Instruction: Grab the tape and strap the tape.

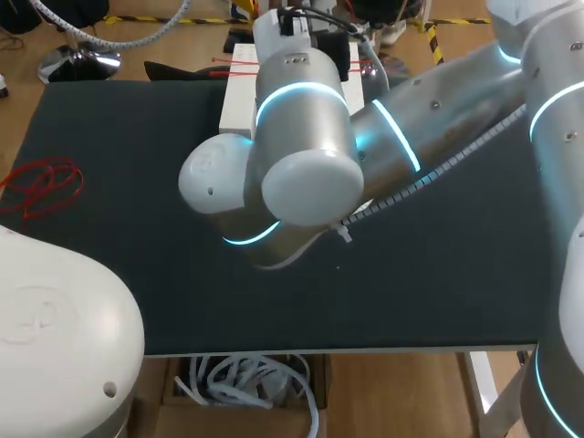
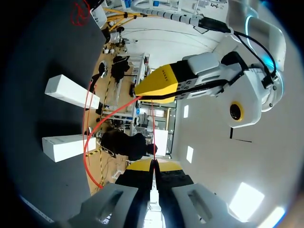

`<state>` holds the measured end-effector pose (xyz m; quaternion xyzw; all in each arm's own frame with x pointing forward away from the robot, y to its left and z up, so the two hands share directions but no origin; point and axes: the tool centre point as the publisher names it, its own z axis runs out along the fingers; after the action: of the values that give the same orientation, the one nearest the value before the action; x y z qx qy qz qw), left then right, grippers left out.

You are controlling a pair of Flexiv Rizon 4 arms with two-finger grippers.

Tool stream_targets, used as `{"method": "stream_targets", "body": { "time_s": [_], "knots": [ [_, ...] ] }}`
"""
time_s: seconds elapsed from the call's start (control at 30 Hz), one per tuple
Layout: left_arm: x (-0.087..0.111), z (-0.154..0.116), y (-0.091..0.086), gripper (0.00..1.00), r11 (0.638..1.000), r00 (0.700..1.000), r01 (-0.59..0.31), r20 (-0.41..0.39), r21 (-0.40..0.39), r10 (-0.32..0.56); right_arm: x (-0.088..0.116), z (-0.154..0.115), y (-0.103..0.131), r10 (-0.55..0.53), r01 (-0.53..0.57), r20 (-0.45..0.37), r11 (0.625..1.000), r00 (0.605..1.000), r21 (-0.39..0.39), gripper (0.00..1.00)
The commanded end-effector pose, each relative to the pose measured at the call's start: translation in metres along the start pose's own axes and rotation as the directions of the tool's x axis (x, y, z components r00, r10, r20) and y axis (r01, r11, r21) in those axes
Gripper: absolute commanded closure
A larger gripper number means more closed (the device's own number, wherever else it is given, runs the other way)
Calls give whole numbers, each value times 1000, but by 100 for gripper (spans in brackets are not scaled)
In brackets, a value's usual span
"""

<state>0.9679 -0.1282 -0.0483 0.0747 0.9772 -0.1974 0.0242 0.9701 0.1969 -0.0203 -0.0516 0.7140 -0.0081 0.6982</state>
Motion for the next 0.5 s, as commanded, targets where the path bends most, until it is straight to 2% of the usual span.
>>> {"method": "stream_targets", "body": {
  "time_s": [0.03, 0.5],
  "knots": [
    [0, -1, 0, 100, 1000, 1000, 1, -1, -3, -1, -2, 0, 3, -6, 6, -3, 1000, 1000, 9, 100],
    [0, -1, 0, 100, 1000, 1000, 1, -1, -3, -1, 0, 3, 8, -9, 9, -11, 1000, 1000, 13, 100]
  ]
}}
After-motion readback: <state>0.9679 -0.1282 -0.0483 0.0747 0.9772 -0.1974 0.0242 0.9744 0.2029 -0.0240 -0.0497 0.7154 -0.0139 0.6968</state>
